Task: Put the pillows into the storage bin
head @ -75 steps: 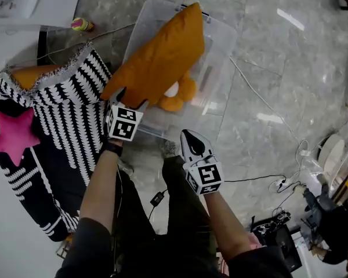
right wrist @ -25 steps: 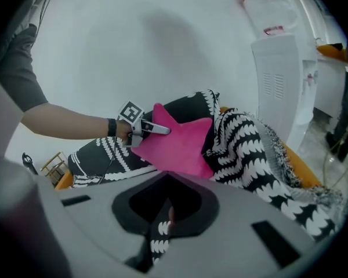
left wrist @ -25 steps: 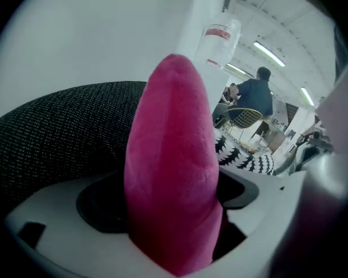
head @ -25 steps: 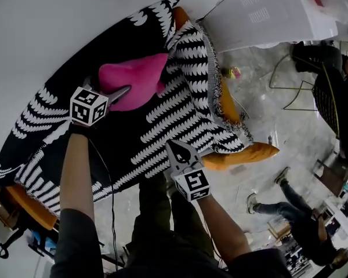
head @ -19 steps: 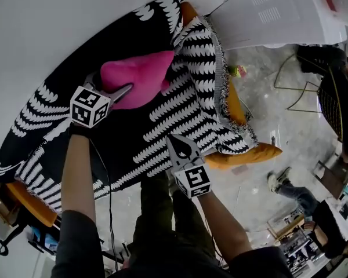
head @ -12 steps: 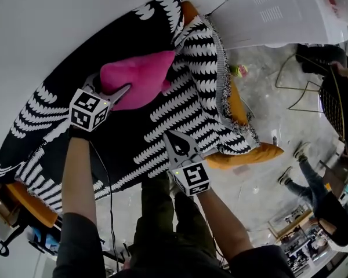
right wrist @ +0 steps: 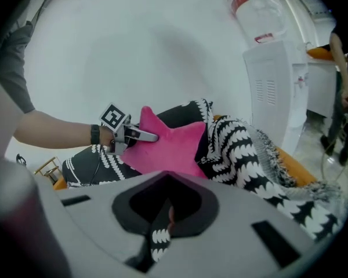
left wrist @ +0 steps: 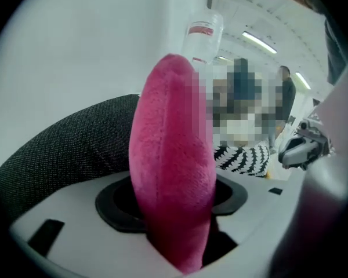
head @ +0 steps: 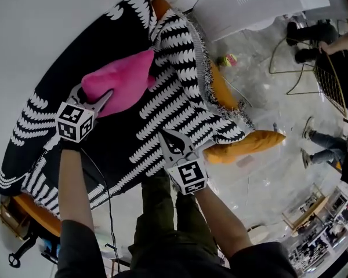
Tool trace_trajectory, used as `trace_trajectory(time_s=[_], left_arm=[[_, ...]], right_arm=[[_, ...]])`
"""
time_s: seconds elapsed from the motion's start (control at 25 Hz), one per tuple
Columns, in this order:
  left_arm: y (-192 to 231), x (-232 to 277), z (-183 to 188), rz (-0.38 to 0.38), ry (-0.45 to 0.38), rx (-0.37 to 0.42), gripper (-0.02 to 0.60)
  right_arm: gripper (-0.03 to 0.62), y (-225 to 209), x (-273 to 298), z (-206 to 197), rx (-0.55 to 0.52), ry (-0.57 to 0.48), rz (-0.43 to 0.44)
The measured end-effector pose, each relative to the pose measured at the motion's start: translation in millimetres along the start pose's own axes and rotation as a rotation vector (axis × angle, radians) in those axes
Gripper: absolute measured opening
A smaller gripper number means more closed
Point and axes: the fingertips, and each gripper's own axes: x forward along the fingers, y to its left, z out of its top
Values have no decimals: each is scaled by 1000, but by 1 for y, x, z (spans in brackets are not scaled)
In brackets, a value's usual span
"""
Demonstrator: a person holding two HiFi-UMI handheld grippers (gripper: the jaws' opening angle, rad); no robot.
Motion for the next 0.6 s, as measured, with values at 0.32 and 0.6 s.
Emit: trace_trajectory(time_s=[0.32, 0.6], left_arm=[[-79, -20, 38, 31, 24, 163, 282], [-199, -43, 84, -26, -3, 291, 287]], right_arm=[[0, -37, -108, 5, 24, -131, -147], [0, -54, -220, -12, 58, -222, -235]])
